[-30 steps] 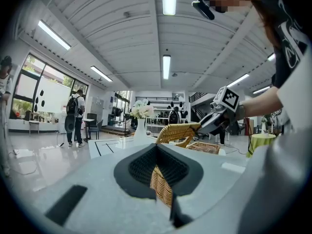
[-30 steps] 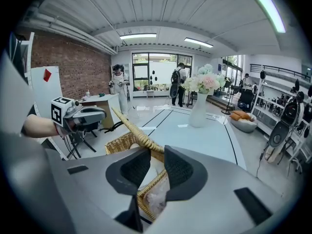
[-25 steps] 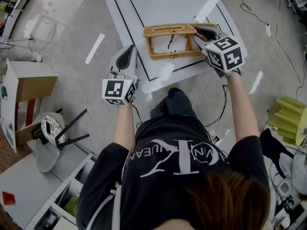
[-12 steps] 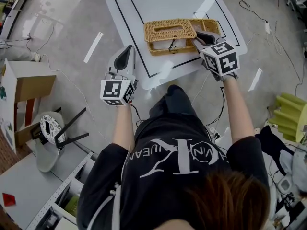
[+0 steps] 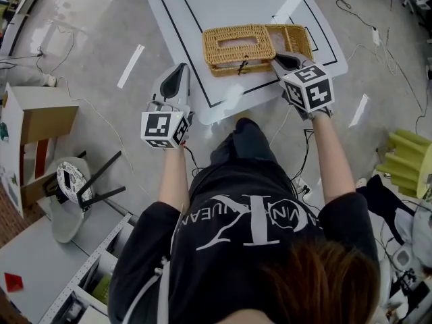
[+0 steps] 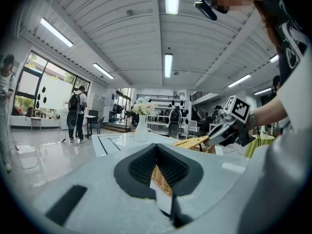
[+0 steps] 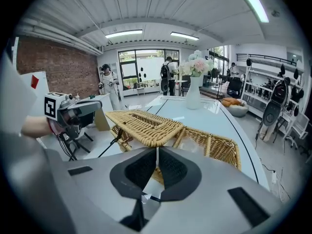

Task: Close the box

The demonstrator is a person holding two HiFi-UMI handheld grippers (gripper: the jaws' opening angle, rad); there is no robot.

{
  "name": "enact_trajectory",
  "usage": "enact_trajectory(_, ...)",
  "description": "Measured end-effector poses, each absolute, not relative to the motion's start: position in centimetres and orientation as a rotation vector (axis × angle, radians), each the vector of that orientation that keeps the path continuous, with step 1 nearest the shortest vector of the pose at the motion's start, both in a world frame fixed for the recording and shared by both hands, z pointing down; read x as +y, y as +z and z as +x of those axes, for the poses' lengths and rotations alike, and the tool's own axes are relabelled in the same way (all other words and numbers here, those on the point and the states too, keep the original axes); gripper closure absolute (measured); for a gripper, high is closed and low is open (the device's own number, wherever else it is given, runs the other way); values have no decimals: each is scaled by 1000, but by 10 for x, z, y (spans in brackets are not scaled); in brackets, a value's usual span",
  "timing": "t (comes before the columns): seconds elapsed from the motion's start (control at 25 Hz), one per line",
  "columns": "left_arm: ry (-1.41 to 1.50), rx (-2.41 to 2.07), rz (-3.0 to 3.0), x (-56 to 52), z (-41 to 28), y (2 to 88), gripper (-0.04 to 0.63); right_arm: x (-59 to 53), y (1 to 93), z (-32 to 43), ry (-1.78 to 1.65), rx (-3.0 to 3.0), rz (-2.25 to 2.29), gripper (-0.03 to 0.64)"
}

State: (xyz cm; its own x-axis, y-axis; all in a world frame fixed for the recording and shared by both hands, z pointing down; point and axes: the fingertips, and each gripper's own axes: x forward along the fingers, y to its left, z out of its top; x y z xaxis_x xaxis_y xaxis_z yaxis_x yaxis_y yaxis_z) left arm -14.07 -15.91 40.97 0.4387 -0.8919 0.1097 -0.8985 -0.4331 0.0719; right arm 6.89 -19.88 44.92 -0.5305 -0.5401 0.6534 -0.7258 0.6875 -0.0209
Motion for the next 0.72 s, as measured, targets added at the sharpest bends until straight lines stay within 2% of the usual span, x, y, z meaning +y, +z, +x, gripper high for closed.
enact_trajectory(0.72, 78, -1580, 2562, -156, -136, 413, 587, -177, 463, 75, 468, -2264, 970, 609)
